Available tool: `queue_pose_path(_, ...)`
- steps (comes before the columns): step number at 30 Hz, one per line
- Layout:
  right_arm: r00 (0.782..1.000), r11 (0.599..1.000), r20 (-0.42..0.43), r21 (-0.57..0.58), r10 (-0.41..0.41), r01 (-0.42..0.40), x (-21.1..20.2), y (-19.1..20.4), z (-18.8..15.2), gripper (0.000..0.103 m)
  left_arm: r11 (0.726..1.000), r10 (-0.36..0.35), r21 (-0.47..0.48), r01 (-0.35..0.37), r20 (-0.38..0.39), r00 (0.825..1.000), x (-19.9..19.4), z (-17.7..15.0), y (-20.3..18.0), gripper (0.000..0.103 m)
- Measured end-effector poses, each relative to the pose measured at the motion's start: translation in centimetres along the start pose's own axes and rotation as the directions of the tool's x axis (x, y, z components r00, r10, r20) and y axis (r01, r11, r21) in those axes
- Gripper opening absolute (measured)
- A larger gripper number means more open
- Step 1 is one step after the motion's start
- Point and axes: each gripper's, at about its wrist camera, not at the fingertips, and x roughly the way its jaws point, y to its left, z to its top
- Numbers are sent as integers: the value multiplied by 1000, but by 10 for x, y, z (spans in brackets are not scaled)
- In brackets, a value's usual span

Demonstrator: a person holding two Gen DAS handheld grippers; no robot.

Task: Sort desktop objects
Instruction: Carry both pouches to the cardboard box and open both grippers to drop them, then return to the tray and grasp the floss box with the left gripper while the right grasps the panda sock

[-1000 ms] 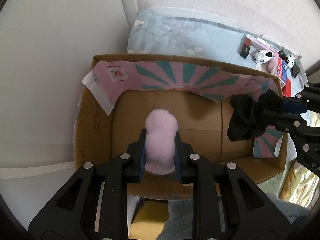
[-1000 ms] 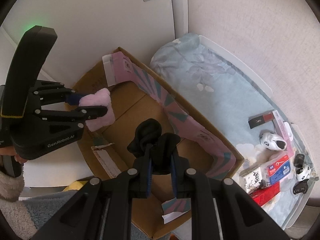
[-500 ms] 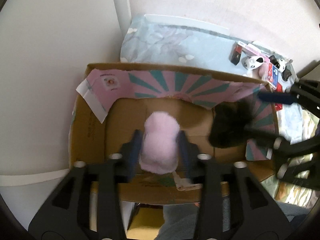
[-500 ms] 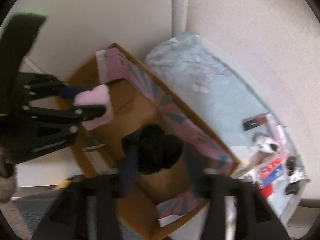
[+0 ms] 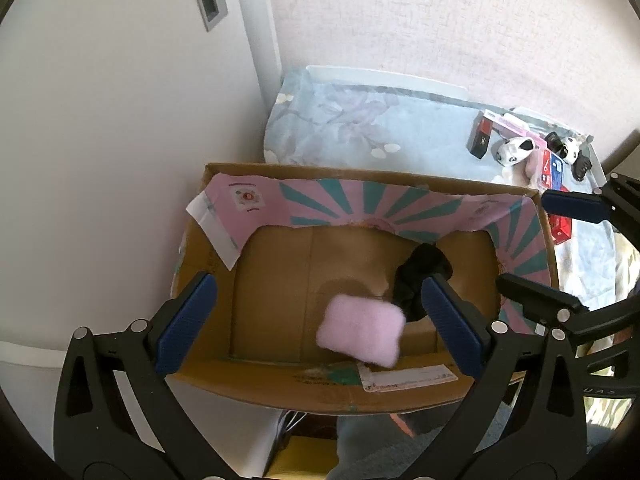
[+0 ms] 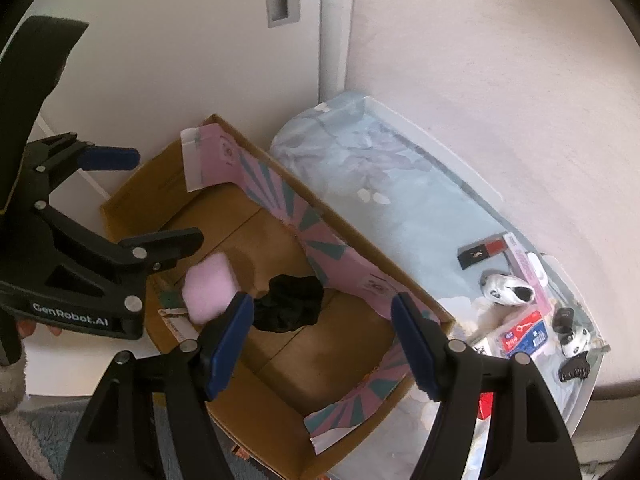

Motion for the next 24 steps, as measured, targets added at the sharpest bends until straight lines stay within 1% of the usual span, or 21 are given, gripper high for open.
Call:
queue_pose_path(2, 1000, 1000, 11, 0, -6, 6, -4, -2, -2, 67, 1000, -2, 5, 2, -1, 1000, 0, 1, -2, 102)
queue_pose_path(5, 1000, 1000, 25, 11, -9, 8, -11, -6, -5, 67, 1000, -14, 6, 14, -39, 999, 3, 2, -5, 102)
queue_pose_path(8, 1000, 999, 18, 38, 6, -7, -17, -12, -9, 67, 996, -87, 28, 87, -32, 996, 0, 4, -16, 102)
queue_pose_path(9, 1000, 999, 11, 54, 6, -7, -19, -16, -11, 67, 995, -95, 41, 96, -26, 995, -2, 5, -21, 102)
queue_pose_path(13, 1000, 995, 14, 101, -13, 11, -29, -30, -22, 67, 993, -73, 96, 74, -6, 997, -11, 13, -42, 102)
queue_pose_path(15, 999, 992, 23, 128, -23, 19, -37, -41, -31, 67, 990, -72, 120, 72, -10, 997, -12, 20, -51, 102)
queue_pose_path(17, 999, 986, 26, 161, -39, 35, -46, -56, -42, 67, 986, -92, 136, 92, -4, 996, -16, 27, -63, 102)
queue_pose_path(19, 998, 981, 26, 187, -61, 55, -53, -71, -50, 67, 978, -140, 157, 139, -2, 990, -20, 36, -79, 102)
queue_pose_path(21, 996, 970, 18, 228, -85, 79, -62, -94, -63, 67, 971, -163, 178, 160, 4, 987, -23, 42, -95, 102)
queue_pose_path(24, 994, 952, 5, 290, -107, 101, -74, -130, -81, 67, 956, -161, 251, 151, 17, 987, -26, 54, -131, 102)
